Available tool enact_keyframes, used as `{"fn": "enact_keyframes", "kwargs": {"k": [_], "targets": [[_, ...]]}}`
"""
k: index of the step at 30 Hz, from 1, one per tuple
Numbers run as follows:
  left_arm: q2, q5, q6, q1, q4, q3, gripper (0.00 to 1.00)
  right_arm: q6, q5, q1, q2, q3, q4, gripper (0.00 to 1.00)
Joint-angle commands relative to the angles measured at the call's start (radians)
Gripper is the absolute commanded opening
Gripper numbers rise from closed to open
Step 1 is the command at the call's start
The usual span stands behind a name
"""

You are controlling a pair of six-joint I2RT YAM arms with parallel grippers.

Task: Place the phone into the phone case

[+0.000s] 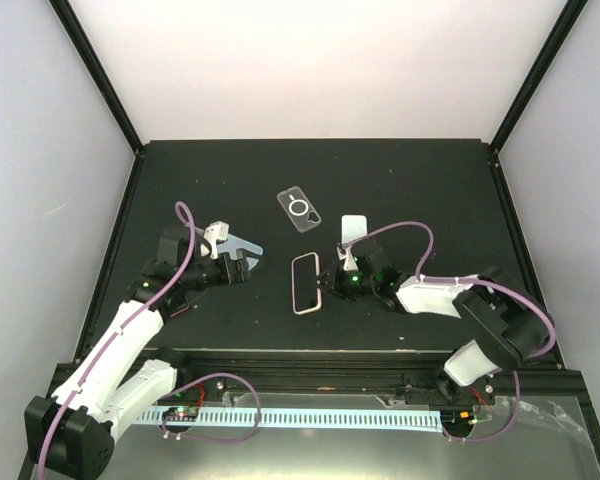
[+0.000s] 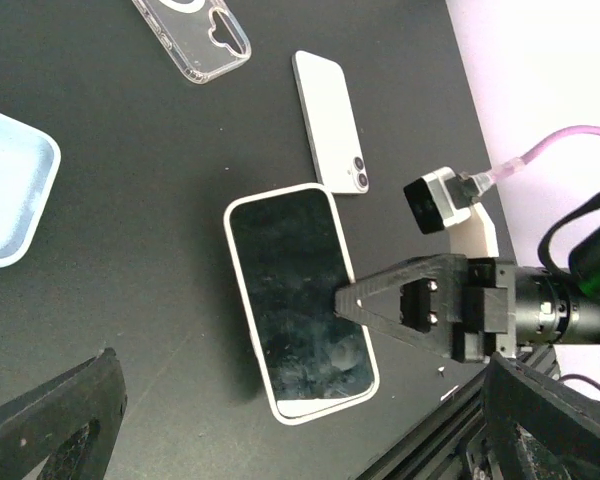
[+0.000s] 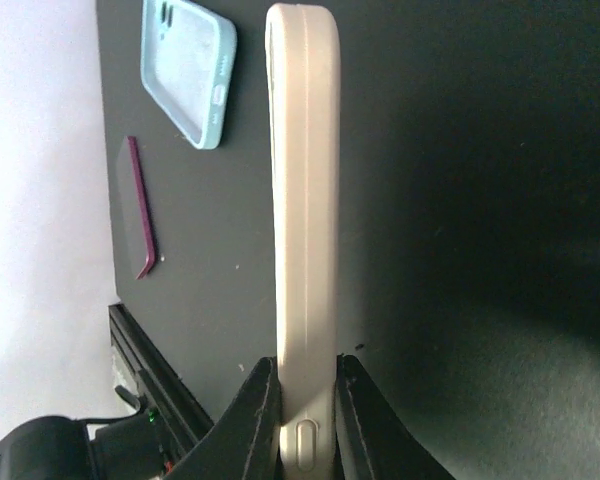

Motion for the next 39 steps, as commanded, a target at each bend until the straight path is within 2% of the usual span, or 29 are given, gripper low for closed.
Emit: {"fn": "enact_keyframes", "kwargs": {"k": [1, 15, 22, 25, 29, 36, 39], "targets": [[-0.013, -0.012, 0.035, 0.004, -0.035, 0.020, 0.99, 0.030, 0.018, -0.006, 0.055, 0.057, 0.100, 0.13], [-0.015, -0.028, 0.028, 0.005, -0.033, -0.006, 0.99, 0.022, 0.069, -0.008, 0.098, 0.025, 0.044, 0.19], [-0.010, -0.076, 0.012, 0.005, -0.051, -0.002, 0.99, -0.034, 0.126, -0.007, 0.044, 0.050, -0.083, 0.34], [-0.003, -0.108, 0.013, 0.006, -0.067, 0.003, 0.99, -0.093, 0.172, -0.007, 0.002, 0.076, -0.164, 0.45], [0.015, -0.121, 0.005, 0.007, -0.070, 0.005, 0.99, -0.207, 0.271, -0.012, -0.038, 0.156, -0.325, 0.59], [0.069, -0.168, -0.041, 0.015, -0.042, -0.013, 0.99, -0.375, 0.445, -0.040, -0.045, 0.285, -0.537, 0.75], [0.100, -0.205, -0.097, 0.030, -0.002, -0.037, 0.98, -0.414, 0.521, -0.053, -0.016, 0.343, -0.602, 0.88]]}}
